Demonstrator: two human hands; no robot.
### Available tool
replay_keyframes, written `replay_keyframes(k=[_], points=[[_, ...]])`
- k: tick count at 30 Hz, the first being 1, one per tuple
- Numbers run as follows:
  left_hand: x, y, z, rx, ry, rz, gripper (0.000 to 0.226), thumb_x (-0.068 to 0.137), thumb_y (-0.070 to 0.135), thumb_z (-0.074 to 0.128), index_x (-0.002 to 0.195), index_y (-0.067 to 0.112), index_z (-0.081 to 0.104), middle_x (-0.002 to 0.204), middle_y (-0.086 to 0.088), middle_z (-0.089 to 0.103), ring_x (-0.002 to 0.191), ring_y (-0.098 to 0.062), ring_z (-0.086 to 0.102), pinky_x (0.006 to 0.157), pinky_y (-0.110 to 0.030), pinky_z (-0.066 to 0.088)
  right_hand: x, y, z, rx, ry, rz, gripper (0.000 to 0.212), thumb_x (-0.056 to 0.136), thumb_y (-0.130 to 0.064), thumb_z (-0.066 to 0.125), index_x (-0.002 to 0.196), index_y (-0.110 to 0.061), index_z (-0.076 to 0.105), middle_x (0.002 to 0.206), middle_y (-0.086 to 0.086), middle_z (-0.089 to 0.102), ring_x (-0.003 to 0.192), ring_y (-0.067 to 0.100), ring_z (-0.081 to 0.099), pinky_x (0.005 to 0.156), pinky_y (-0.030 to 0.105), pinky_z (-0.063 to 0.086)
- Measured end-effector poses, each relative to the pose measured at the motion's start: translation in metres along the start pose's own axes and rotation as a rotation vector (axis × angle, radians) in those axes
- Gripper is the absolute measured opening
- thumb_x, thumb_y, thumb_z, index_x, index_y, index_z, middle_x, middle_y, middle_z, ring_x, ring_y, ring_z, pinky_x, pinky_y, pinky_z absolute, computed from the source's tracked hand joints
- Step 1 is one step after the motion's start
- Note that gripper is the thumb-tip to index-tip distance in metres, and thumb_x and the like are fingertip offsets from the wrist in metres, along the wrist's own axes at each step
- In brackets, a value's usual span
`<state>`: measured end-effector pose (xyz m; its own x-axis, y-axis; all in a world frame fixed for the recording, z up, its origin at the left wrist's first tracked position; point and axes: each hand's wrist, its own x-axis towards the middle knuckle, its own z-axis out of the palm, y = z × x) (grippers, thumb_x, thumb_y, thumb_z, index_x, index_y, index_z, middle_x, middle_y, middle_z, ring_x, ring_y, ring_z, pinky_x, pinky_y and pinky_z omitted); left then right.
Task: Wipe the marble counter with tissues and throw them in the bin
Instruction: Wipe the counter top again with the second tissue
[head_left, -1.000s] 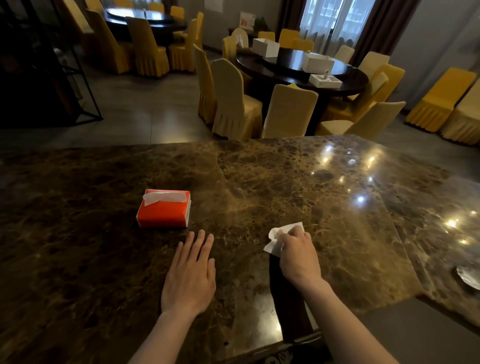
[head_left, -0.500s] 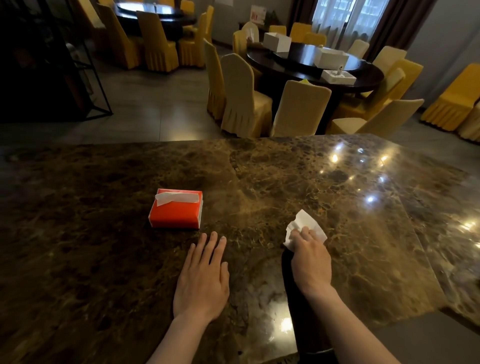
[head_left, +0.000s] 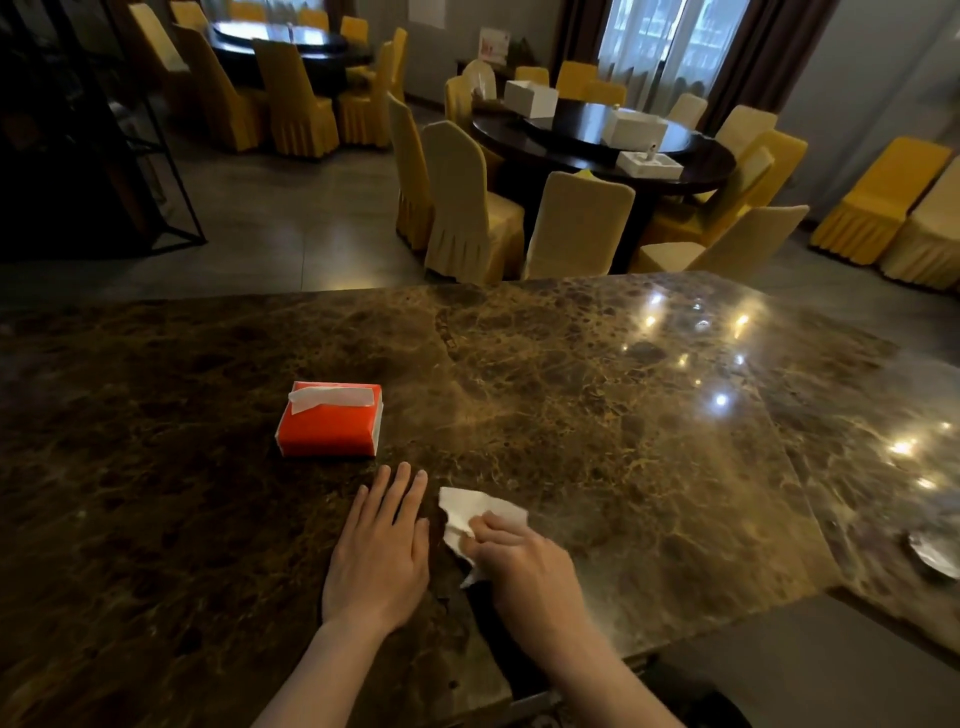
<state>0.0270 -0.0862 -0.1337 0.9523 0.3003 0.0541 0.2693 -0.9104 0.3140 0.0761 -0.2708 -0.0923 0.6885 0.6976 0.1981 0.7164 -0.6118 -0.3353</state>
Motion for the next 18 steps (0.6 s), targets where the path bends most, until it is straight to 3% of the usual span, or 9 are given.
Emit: replay_keyframes(k=[4,7,11,15,18], points=[[-0.001,-0.002,0.0,0.004,-0.004,0.0,0.06,0.103,0.047,0.006,0.161,0.031,0.002,0.169,0.011,-0.006,0.152,-0.006,-0.018,0.122,-0.03,-0.013,-0.005,0.044,-0.01,-0.032,0.014,0.182,0.042,0.094,-0.017,0.061,0.13,-0.039,0.066,0.143,-0.014,0.059,0.138,0.007,0.048,0.103,0.033,0.051],[-0.002,0.0,-0.002,-0.011,-0.007,-0.012,0.059,0.104,0.046,0.008,0.161,0.031,0.001,0.169,0.011,-0.007,0.152,-0.006,-0.019,0.123,-0.031,-0.012,-0.003,0.072,-0.022,-0.101,0.004,0.399,0.035,0.096,-0.021,0.058,0.128,-0.033,0.066,0.142,-0.005,0.061,0.133,0.018,0.055,0.094,0.04,0.055],[-0.002,0.002,-0.003,-0.021,0.007,-0.013,0.058,0.105,0.045,0.011,0.161,0.031,0.003,0.169,0.011,-0.006,0.152,-0.007,-0.018,0.123,-0.031,-0.011,-0.001,0.098,-0.038,-0.179,0.05,0.613,0.024,0.102,-0.022,0.048,0.113,-0.022,0.07,0.117,0.002,0.067,0.103,0.029,0.066,0.075,0.041,0.054],[-0.001,0.004,-0.001,-0.007,0.02,-0.018,0.058,0.105,0.044,0.012,0.162,0.029,0.006,0.17,0.009,-0.003,0.153,-0.009,-0.015,0.125,-0.034,-0.008,-0.005,0.067,-0.023,-0.22,0.068,0.525,0.022,0.095,-0.013,0.051,0.105,-0.017,0.07,0.11,0.001,0.062,0.096,0.026,0.064,0.07,0.039,0.051],[-0.001,0.005,-0.001,0.007,0.018,-0.019,0.058,0.106,0.043,0.013,0.162,0.028,0.006,0.17,0.008,-0.003,0.154,-0.011,-0.015,0.126,-0.035,-0.007,-0.012,0.039,-0.011,-0.181,0.063,0.416,0.027,0.095,-0.011,0.054,0.116,-0.017,0.069,0.123,-0.001,0.062,0.116,0.022,0.06,0.08,0.037,0.052]])
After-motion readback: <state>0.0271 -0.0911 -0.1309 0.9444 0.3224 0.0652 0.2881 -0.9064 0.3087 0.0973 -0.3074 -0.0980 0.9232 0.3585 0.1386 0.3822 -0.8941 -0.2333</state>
